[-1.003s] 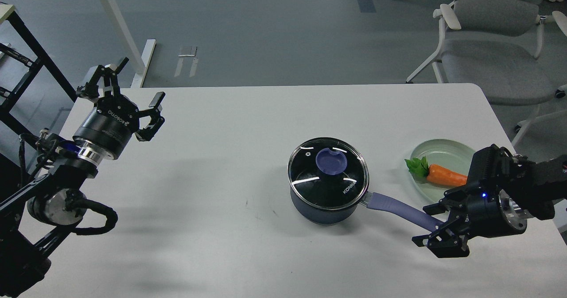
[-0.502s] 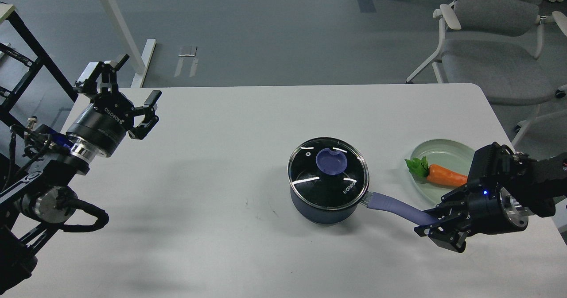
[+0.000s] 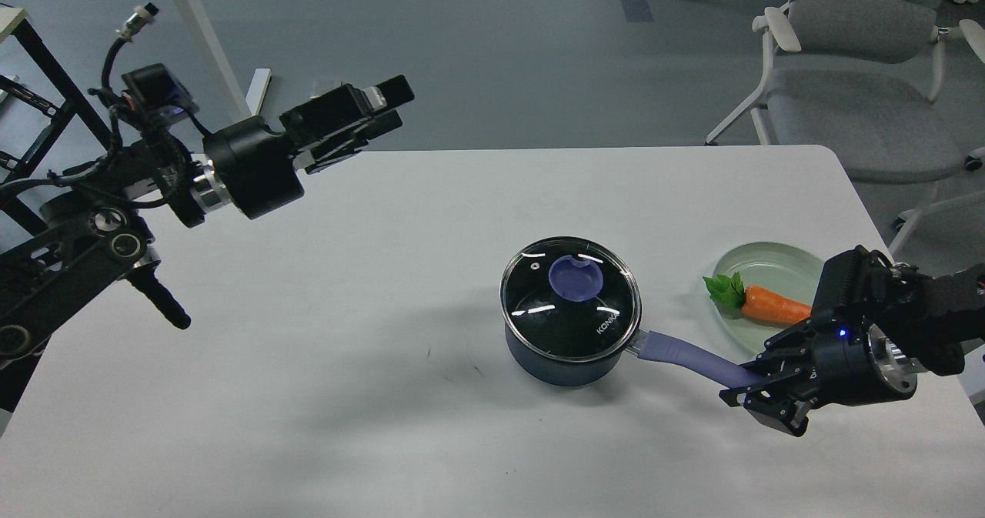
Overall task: Open pot lid
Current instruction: 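Raise the left arm and swing its gripper over the pot lid, then lower the left gripper and grasp the purple lid knob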
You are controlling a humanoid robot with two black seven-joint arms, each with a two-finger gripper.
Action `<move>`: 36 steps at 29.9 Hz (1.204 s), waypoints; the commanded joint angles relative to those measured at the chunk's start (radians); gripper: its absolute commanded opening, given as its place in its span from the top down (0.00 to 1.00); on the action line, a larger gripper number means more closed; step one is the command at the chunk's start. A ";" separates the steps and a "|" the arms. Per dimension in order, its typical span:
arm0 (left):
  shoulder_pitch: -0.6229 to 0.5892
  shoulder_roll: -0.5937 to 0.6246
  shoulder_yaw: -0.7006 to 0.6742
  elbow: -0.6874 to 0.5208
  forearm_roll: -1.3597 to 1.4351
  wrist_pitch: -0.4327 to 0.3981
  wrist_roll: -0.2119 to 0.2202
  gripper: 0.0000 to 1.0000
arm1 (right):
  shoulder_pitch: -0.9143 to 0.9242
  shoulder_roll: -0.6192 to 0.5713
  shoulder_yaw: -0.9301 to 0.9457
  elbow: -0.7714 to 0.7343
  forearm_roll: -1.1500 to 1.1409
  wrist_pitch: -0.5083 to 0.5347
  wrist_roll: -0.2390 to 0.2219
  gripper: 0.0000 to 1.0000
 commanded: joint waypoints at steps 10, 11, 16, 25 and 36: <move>-0.316 -0.193 0.479 0.077 0.543 0.262 -0.003 0.01 | -0.003 -0.002 0.000 -0.001 0.004 0.000 0.000 0.69; -0.316 -0.205 0.481 0.087 0.561 0.262 -0.003 0.01 | -0.003 -0.002 0.000 0.000 0.004 -0.001 0.000 0.69; -0.315 -0.291 0.483 0.143 0.691 0.262 -0.003 0.01 | -0.003 -0.002 -0.001 0.000 0.004 -0.001 0.000 0.69; -0.338 -0.441 0.548 0.305 0.730 0.280 -0.003 0.01 | -0.003 -0.003 0.000 -0.001 0.005 -0.001 0.000 0.69; -0.325 -0.497 0.556 0.402 0.796 0.300 -0.003 0.01 | -0.004 -0.006 -0.001 0.000 0.005 -0.001 0.000 0.69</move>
